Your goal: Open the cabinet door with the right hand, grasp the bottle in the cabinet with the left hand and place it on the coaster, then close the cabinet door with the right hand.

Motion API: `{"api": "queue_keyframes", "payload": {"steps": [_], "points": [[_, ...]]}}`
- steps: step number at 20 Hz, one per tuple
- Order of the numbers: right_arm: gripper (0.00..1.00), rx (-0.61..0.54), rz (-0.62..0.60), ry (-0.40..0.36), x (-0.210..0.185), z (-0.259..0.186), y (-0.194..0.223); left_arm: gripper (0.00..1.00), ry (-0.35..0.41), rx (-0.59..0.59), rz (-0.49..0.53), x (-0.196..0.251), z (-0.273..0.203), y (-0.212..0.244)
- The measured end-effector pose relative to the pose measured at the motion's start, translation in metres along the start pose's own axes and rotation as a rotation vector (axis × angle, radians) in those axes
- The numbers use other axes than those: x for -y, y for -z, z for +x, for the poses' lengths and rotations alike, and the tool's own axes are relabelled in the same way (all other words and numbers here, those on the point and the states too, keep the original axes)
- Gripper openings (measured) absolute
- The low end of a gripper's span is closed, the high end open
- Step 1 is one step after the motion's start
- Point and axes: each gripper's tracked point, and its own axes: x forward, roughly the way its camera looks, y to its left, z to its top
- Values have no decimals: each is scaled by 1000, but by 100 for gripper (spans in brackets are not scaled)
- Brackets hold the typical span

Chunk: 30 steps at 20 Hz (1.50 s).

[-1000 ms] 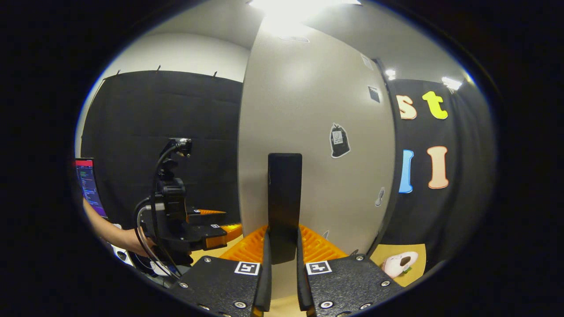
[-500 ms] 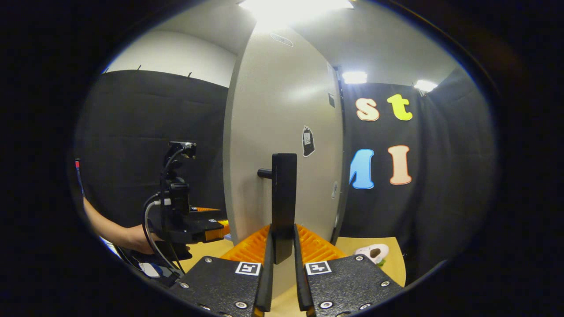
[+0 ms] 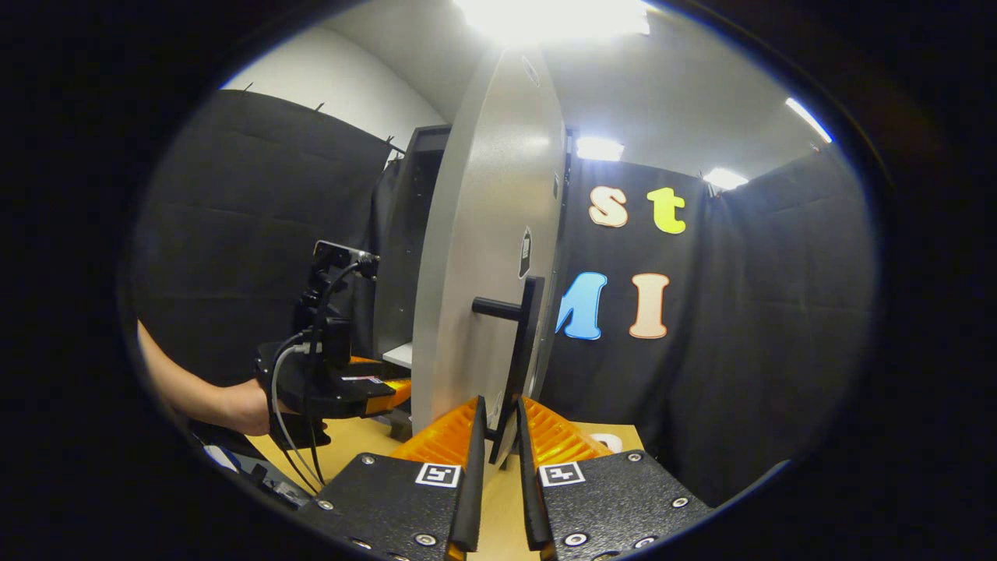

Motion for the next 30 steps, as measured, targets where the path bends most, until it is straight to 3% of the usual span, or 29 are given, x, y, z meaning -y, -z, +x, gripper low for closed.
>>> {"api": "queue_keyframes", "payload": {"steps": [3,7,9,11,13,14,15,17,20,22,25,27,30], "points": [[23,0,54,40,10,-4,2,80,-18,15,18,-5,22,-7],[22,2,78,113,30,-8,5,72,-57,54,66,-21,55,-18],[22,-10,69,150,39,-11,7,80,-70,66,63,-29,71,-23],[22,-7,41,198,50,-17,4,77,-68,71,55,-34,86,-26],[31,8,34,240,57,-22,2,72,-104,94,75,-48,101,-35],[43,13,39,253,60,-23,2,80,-119,106,87,-53,105,-39],[47,12,44,265,62,-25,3,76,-129,114,98,-57,113,-42],[54,18,19,314,73,-31,2,78,-135,115,122,-66,127,-44],[83,35,-44,354,79,-35,-1,80,-161,128,135,-82,148,-49],[88,38,-71,365,79,-35,-2,80,-155,132,115,-85,160,-50],[89,35,-75,366,77,-35,-2,80,-140,139,103,-85,176,-54],[89,32,-70,367,77,-36,-1,71,-140,143,118,-84,187,-56],[92,26,-70,368,78,-37,1,76,-148,150,132,-84,200,-62]]}}
